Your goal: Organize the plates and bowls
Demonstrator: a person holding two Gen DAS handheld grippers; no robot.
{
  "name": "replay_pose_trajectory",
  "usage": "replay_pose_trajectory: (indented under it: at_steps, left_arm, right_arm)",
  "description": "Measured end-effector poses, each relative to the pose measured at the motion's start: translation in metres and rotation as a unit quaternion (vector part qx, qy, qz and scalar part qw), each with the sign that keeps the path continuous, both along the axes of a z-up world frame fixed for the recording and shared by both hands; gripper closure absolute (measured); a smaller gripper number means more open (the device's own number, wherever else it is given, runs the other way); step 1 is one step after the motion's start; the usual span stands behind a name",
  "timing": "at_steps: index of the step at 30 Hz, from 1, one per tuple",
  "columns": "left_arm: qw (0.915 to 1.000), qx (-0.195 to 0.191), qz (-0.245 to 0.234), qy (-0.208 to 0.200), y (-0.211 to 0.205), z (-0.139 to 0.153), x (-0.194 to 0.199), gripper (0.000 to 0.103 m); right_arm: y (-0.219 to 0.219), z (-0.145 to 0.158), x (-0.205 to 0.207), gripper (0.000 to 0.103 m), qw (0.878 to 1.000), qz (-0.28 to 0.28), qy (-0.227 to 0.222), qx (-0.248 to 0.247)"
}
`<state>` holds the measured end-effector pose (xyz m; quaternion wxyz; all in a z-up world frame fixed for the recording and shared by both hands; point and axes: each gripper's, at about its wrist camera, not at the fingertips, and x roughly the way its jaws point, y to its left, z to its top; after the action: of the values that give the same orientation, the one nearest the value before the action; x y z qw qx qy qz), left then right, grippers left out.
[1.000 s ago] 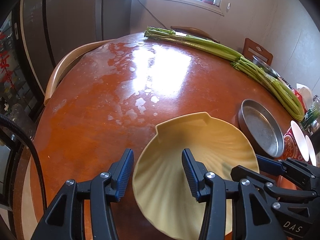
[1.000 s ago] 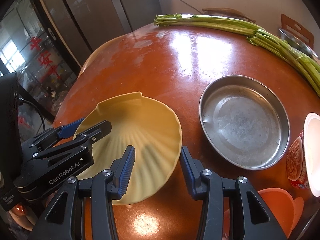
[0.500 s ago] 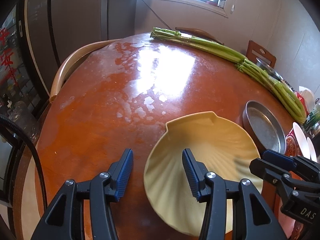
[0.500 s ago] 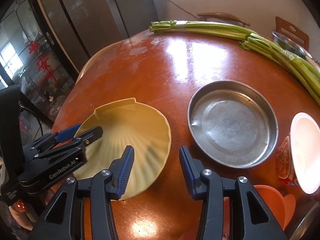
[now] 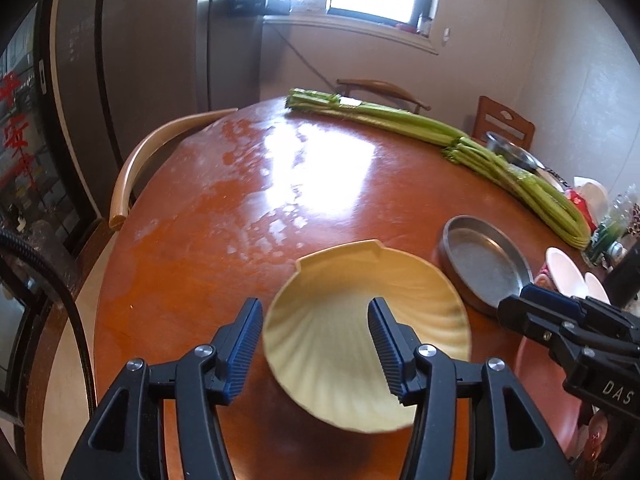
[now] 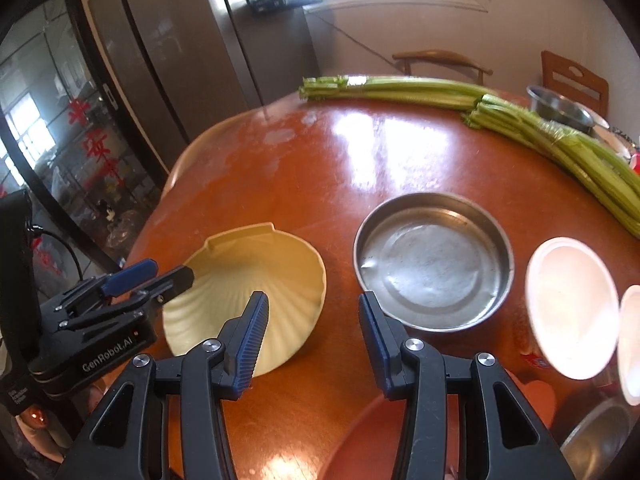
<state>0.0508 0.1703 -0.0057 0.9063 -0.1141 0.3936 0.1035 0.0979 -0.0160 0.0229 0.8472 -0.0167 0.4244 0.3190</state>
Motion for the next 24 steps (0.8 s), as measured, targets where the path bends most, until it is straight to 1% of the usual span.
replay_pose_trajectory:
  at_steps: [3,7,12,19,24]
  left_arm:
    - [0.9999,0.004,-0.010,-0.010,-0.013,0.010,-0.006,0.047]
    - [0.9995,0.005,-0.027,-0.015,-0.032,0.016,-0.012,0.047]
    - [0.9978,-0.006,-0.064,-0.012,-0.063,0.016,-0.018,0.047]
    - [0.9931,-0.019,-0.116,0.007,-0.105,0.008,-0.021,0.047]
    - [0.9906,-0.020,-0.133,0.029,-0.125,-0.003,-0.022,0.047]
  right_arm:
    - [-0.013,0.011,-0.005,0.054,1.000,-0.003,-0.015,0.007]
    - [-0.031,0.022,-0.011,0.052,0.999,-0.010,-0.034,0.005]
    - [-0.056,0.024,-0.018,0.052,0.998,-0.021,-0.052,-0.009]
    - [-0.096,0.021,-0.020,0.052,0.997,-0.049,-0.056,-0.011]
    - [-0.119,0.014,-0.019,0.052,0.996,-0.064,-0.053,-0.030]
